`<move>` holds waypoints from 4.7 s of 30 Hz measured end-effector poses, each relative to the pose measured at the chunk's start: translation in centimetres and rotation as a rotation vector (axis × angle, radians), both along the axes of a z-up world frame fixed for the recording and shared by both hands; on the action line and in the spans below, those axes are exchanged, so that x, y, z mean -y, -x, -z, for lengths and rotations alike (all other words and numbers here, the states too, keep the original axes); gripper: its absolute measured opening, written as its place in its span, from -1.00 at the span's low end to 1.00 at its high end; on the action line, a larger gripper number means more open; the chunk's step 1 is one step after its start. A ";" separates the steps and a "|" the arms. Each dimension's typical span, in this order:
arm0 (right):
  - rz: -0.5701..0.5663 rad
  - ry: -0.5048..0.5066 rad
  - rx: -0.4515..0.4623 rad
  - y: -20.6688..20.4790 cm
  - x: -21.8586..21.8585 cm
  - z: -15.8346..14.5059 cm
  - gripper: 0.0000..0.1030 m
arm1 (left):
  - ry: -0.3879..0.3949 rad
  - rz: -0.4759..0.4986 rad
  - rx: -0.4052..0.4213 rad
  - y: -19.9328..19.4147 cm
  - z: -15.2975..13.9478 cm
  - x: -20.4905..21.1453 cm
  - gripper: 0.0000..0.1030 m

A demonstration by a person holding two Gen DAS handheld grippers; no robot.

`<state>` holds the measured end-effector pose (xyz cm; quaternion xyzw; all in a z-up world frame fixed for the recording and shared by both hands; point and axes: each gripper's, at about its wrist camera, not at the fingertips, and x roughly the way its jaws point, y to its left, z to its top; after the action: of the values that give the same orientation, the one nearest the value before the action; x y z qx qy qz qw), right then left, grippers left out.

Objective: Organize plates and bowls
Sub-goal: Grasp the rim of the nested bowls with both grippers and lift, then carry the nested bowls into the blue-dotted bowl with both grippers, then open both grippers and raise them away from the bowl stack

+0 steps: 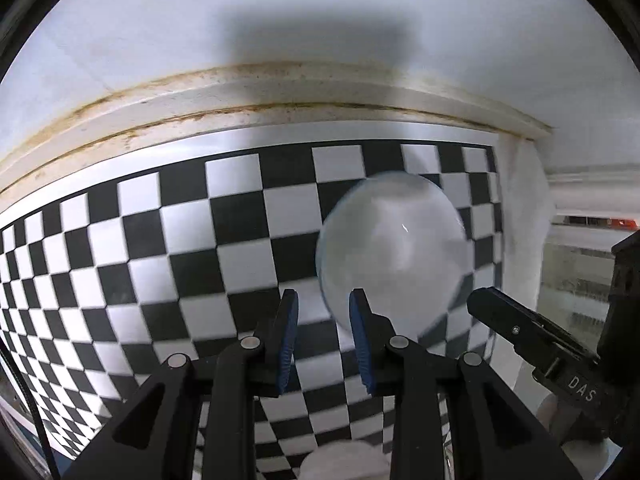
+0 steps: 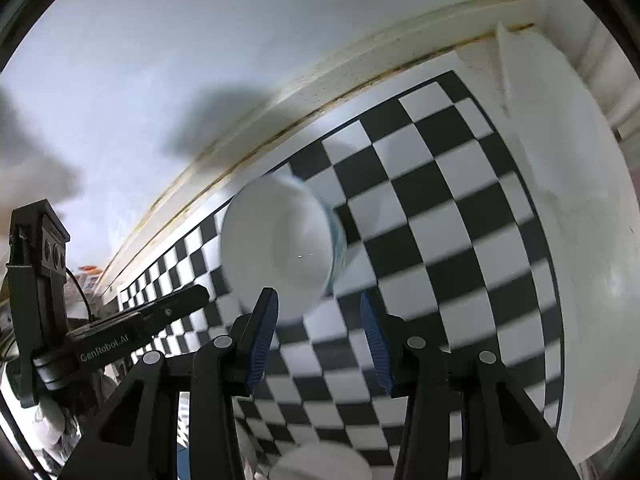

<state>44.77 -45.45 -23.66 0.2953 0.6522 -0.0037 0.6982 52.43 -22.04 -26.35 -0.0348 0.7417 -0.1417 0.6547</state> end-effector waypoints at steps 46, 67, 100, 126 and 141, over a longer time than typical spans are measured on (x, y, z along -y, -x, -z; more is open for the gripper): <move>-0.116 0.093 0.080 6.3 -6.7 -6.9 -0.80 | -0.019 0.130 0.187 11.3 -10.1 -2.7 -0.75; -0.095 0.088 0.024 22.5 -9.2 -6.8 -0.80 | -0.032 0.207 0.131 24.7 -7.5 -3.9 -0.75; -0.090 0.092 -0.116 23.6 -8.0 -0.7 -0.80 | -0.111 0.282 0.041 25.0 -2.7 -1.9 -0.75; -0.111 0.160 0.002 27.2 -9.6 -6.1 0.24 | -0.076 0.188 0.219 27.9 -9.4 -7.8 0.37; -0.096 0.310 0.149 33.8 -13.1 -14.3 0.66 | -0.026 0.165 0.462 32.7 -18.3 -11.7 0.65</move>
<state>11.02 -32.31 -9.36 0.1521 0.6036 -0.0491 0.7811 19.68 -10.29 -8.03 0.0677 0.5742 -0.1896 0.7936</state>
